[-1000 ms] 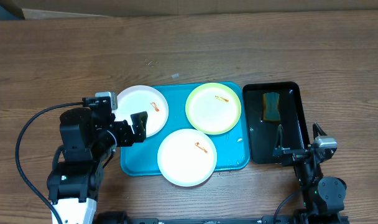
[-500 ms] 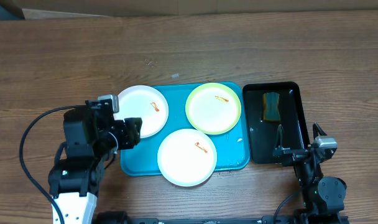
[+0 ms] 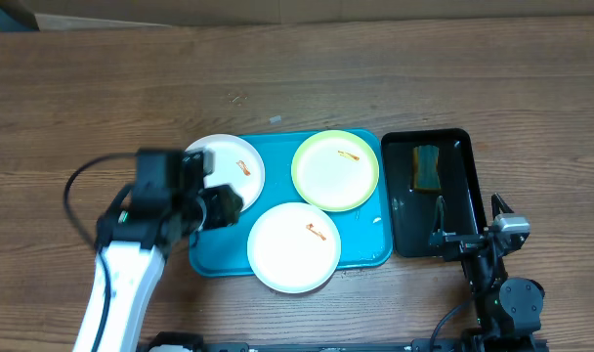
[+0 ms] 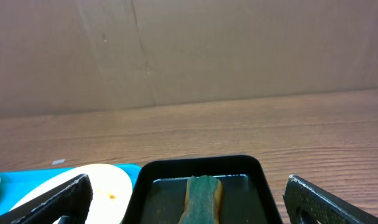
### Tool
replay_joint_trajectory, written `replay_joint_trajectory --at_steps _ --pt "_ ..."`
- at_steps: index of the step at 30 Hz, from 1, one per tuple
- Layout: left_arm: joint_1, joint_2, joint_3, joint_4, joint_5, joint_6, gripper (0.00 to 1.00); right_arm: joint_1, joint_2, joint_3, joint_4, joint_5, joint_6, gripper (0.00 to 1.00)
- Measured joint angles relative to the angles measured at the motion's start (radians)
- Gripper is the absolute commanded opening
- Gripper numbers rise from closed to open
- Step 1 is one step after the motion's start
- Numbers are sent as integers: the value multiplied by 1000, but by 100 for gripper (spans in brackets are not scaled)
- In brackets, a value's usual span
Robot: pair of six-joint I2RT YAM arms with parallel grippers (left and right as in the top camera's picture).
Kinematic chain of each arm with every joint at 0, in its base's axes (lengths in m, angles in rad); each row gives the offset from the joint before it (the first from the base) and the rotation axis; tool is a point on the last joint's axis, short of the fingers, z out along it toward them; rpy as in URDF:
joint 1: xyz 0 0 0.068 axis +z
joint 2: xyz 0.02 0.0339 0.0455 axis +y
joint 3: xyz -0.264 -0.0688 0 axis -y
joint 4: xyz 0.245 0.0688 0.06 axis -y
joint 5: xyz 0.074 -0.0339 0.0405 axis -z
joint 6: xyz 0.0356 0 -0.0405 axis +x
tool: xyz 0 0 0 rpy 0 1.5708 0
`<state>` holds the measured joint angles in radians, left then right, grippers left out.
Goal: Clean dirty plates on tray and stack at the side
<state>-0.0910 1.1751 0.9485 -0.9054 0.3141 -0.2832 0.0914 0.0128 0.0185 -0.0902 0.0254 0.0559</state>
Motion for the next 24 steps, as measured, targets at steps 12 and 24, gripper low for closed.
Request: replay_joint_trajectory --at_steps 12,24 --pt "-282 341 242 92 -71 -9 57 0 0 0 29 46 -7 100" --pt "-312 502 242 203 -136 -69 52 0 121 206 -240 -34 239 100"
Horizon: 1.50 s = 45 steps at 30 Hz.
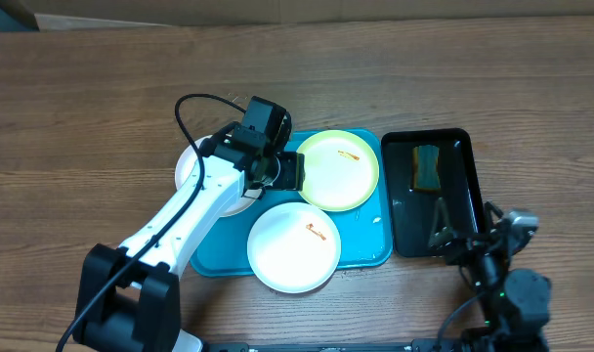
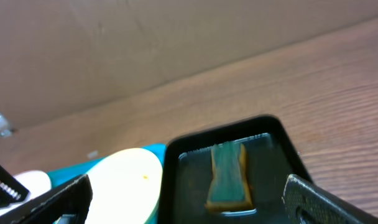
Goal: Clean dirty plates on tray and stack at the side
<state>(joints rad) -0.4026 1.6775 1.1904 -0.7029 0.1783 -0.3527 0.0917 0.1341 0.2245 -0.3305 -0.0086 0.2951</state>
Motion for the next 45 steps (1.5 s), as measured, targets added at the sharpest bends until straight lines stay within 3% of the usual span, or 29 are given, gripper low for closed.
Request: replay_joint_trajectory --at_steps 5,11,16,25,37,45 --pt "0 31 1 31 -4 -40 51 0 316 399 -194 16 3 100" --pt "0 86 2 45 -13 -76 41 0 848 889 -555 17 -20 100" --pt "-2 141 2 80 -18 -88 38 0 1124 1125 -716 22 -32 96" --pt "-4 178 2 117 -19 -94 27 0 1340 1149 -787 39 -38 85" --pt "-17 189 2 132 -19 -94 30 0 1584 1149 -791 75 -38 85" --pt "-17 189 2 177 -21 -68 22 0 1661 1089 -706 87 -38 84"
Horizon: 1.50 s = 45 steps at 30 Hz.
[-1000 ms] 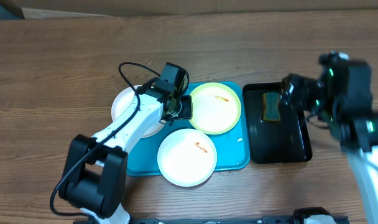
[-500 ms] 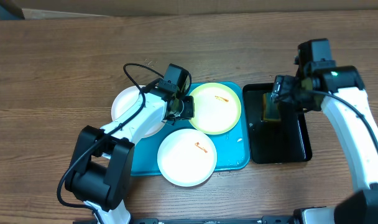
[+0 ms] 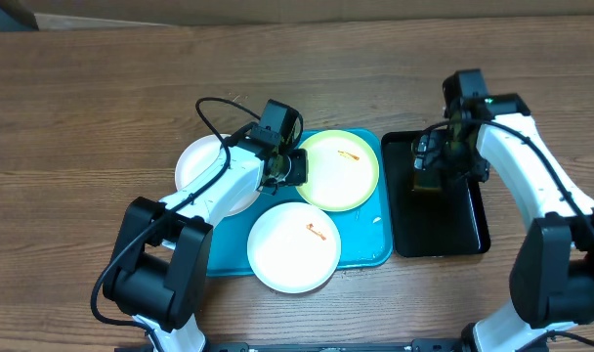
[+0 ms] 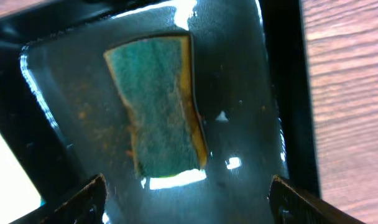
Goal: Clean dirty plates on tray and stack at the side
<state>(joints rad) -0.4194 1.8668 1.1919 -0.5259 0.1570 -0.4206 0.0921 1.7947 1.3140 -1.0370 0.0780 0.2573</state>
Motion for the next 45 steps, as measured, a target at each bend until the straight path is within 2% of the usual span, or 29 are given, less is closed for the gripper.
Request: replay_joint_trajectory --at_steps 3,5,6,13,16,18,20,22,23,24,25,27,28,29,30,32,36,40,43,45 --pt "0 0 0 5 -2 13 14 0 4 -76 100 1 0 76" --pt "0 0 0 11 -2 28 14 0 6 -114 144 1 0 69" --pt "0 0 0 14 -2 35 18 0 9 -132 159 0 -2 68" --pt "0 0 0 19 -4 58 23 0 11 -183 209 -30 0 71" --pt "0 0 0 19 -5 59 25 0 11 -210 238 -38 0 75" --pt "0 0 0 19 -5 61 30 0 11 -227 254 -45 0 74" --pt "0 0 0 19 -5 63 38 0 11 -233 260 -48 0 66" --pt "0 0 0 19 -5 64 47 0 11 -233 257 -51 0 47" --pt "0 0 0 19 -5 67 48 0 11 -233 252 -54 -2 33" --pt "0 0 0 19 -5 67 49 0 11 -233 239 -57 2 14" --pt "0 0 0 19 -5 67 51 0 11 -234 219 -63 -4 4" --pt "0 0 0 19 -5 68 56 0 11 -233 177 -66 -13 4" --pt "0 0 0 19 -5 70 56 0 11 -233 155 -68 -15 16" --pt "0 0 0 19 -5 73 57 0 11 -233 136 -68 -18 40" --pt "0 0 0 19 -5 73 57 0 11 -233 121 -71 -23 55" --pt "0 0 0 19 -5 73 58 0 11 -226 96 -71 -22 69" --pt "0 0 0 19 -5 74 60 0 11 -188 76 -71 -28 71" --pt "0 0 0 17 -5 76 61 0 11 -140 81 -72 -51 79" --pt "0 0 0 13 -5 76 62 0 11 -128 105 -71 -67 79" --pt "0 0 0 13 -5 76 59 0 11 -129 114 -70 -78 79"
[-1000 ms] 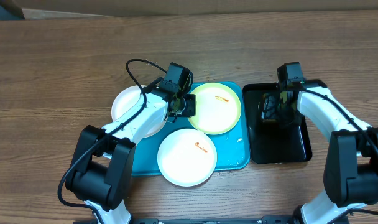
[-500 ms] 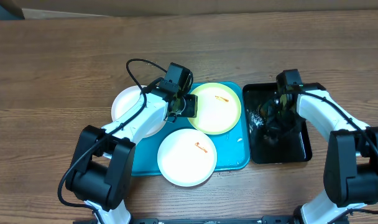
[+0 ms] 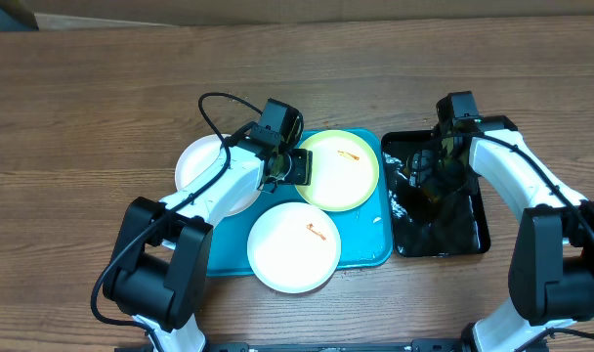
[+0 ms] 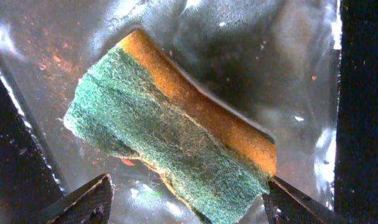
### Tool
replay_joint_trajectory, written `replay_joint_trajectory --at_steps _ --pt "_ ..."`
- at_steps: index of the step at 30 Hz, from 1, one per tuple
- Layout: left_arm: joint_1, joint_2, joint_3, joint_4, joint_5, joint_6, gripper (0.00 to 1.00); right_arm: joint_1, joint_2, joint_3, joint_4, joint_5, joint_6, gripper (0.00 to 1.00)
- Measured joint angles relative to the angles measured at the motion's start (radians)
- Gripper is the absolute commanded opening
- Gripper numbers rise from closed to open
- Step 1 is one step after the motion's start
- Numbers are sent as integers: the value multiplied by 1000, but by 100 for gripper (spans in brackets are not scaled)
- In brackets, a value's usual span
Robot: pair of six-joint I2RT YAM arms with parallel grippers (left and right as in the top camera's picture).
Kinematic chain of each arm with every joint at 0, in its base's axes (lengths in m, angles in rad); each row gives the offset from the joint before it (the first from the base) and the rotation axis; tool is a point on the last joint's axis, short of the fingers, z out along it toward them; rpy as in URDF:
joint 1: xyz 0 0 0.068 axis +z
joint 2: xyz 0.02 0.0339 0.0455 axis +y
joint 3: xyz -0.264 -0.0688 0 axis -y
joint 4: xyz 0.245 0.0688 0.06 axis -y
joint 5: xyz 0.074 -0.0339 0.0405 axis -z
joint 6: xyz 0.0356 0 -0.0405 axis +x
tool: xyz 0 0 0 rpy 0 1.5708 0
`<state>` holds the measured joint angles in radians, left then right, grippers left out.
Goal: Clean dirty plates on tray and stack at the side
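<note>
Three plates carry orange smears: a white plate (image 3: 211,176) at the blue tray's (image 3: 367,249) left edge, a green-rimmed plate (image 3: 338,168) at its back and a white plate (image 3: 292,246) at its front. My left gripper (image 3: 295,166) sits at the green plate's left rim; the overhead view does not show how its jaws stand. In the black water tray (image 3: 470,227), my right gripper (image 4: 188,186) is open low over the green-and-yellow sponge (image 4: 170,149). The sponge lies slanted between the fingers (image 4: 83,199), its lower end against the right one.
The black tray holds rippled water with orange specks. A black cable loops over the left arm near the left white plate. Bare wooden table lies around both trays, and a cardboard wall runs along the far edge.
My right gripper has come down into the black tray, so the sponge now fills the wrist view, turned slantwise between the fingers. The water is stirred up. The left arm has not moved.
At first my left gripper was over the left white plate and the right arm sat low at the table's front right. Then the left gripper was at the green plate's rim. Later the right gripper was above the sponge, and now it straddles it.
</note>
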<state>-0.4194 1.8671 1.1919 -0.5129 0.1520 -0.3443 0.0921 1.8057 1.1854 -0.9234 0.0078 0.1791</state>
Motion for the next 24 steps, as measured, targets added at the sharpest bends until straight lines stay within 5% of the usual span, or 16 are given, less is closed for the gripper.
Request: replay_joint_trajectory --at_steps 12,21,24 --pt "0 0 0 -3 0 1 60 0 0 -2 59 28 -44 90" --pt "0 0 0 -3 0 1 59 0 0 -2 121 34 -105 89" --pt "0 0 0 -3 0 1 59 0 0 -2 112 33 -117 81"
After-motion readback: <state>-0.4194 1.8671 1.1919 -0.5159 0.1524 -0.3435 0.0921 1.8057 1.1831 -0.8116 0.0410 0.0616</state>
